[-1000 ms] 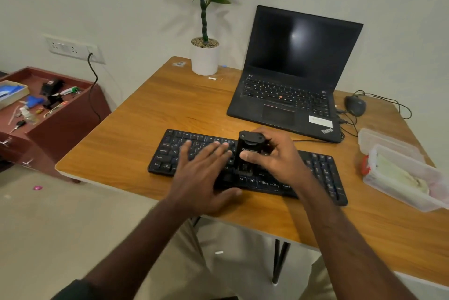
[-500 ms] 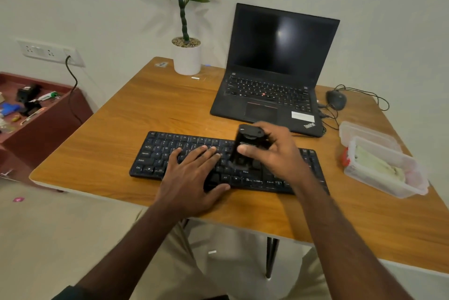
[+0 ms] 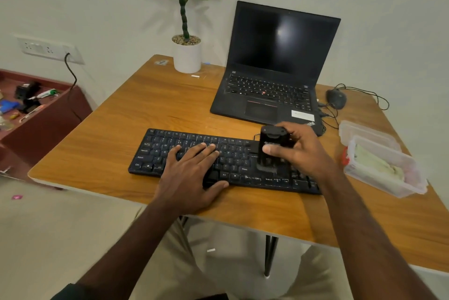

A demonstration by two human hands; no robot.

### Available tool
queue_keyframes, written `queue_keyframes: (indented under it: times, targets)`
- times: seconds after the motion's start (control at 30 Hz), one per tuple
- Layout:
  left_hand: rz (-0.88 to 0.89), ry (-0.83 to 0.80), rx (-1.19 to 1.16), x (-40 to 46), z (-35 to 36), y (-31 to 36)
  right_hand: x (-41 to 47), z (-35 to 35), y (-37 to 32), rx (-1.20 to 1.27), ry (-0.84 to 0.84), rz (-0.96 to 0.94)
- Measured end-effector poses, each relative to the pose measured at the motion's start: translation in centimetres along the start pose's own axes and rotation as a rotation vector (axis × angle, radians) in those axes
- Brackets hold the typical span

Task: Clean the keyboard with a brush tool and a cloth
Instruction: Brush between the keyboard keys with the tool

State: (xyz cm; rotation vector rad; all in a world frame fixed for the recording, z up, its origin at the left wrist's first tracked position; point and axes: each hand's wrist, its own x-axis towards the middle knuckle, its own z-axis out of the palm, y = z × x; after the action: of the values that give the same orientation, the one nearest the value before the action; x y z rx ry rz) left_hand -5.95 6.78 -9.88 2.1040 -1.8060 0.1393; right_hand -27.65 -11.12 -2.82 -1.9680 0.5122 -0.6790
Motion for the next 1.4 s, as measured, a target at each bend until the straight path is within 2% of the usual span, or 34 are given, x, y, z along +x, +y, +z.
queue_keyframes:
  times: [0.07, 0.2, 0.4, 0.47, 0.57, 0.7, 0.83, 0.9, 1.03, 1.2, 1.3, 1.4]
  targets:
    - [-0.005, -0.002, 0.005, 0.0, 0.0, 0.0, 0.2, 1.4, -0.2, 0.048, 0.066, -0.046]
    - [-0.006, -0.020, 0.010, 0.0, -0.2, -0.1, 0.5, 3.8, -0.1, 0.025, 0.002, -0.017]
    - [0.002, -0.018, 0.006, 0.0, -0.2, -0.2, -0.4, -0.6, 0.3, -0.081, -0.069, 0.080]
    - [0.004, -0.012, 0.005, 0.1, -0.1, -0.1, -0.9, -2.2, 0.4, -0.121, -0.008, 0.084]
    - [0.002, -0.012, 0.012, 0.0, -0.1, -0.1, -1.9, -2.6, 0.2, -0.046, 0.099, 0.047]
    - [0.003, -0.026, 0.021, 0.0, -0.1, -0.1, -2.5, -0.9, 0.8, 0.013, 0.055, 0.049]
    - [-0.002, -0.034, 0.023, 0.1, -0.2, -0.1, -2.1, -2.0, 0.6, -0.078, 0.139, 0.061]
    - [-0.003, -0.027, 0.020, 0.0, -0.1, 0.0, -2.2, -1.9, 0.4, -0.043, 0.158, 0.029]
    - [-0.003, -0.035, 0.026, 0.0, -0.2, -0.1, -2.7, -0.4, 0.9, 0.013, 0.097, 0.034]
    - [-0.005, -0.031, 0.025, 0.0, -0.2, 0.0, -2.4, -1.9, 0.7, -0.062, 0.184, 0.037]
    - [-0.001, -0.027, 0.024, 0.0, -0.2, 0.0, -2.6, -0.4, 0.7, 0.024, 0.124, 0.026]
    - [0.001, -0.031, 0.033, -0.1, -0.3, -0.1, -2.7, 0.0, 1.0, -0.010, 0.086, 0.043]
